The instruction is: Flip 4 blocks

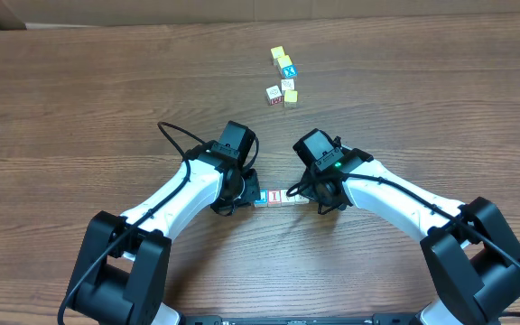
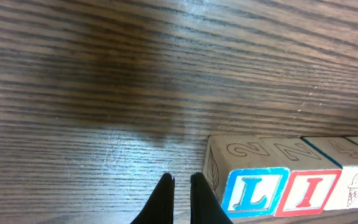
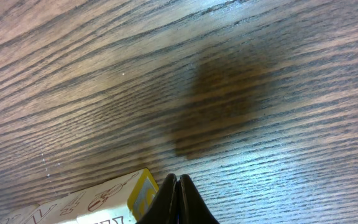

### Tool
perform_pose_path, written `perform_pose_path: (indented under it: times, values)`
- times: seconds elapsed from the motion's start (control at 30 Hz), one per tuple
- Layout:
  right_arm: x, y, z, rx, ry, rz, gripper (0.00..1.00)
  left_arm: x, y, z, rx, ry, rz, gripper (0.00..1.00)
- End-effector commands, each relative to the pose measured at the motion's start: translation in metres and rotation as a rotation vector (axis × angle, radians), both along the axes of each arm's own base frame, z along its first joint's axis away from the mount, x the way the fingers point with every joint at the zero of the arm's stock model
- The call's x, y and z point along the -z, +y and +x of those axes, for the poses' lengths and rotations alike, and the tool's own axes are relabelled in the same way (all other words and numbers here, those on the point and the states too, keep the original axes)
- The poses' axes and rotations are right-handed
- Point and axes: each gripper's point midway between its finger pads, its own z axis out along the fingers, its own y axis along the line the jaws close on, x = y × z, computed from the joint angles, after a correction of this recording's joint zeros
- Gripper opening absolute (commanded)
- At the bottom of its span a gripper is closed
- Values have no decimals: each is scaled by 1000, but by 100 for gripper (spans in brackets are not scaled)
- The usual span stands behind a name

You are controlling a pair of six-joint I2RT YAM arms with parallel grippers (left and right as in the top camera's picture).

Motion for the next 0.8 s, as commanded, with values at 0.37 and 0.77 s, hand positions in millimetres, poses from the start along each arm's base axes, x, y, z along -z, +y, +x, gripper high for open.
perform_pose_path:
  times: [0.37, 0.77]
  values:
    - [3, 1, -1, 7, 2, -2, 4, 5, -5, -1, 1, -15, -25, 4]
    - [3, 1, -1, 7, 2, -2, 4, 4, -9, 0, 5, -13, -48, 4]
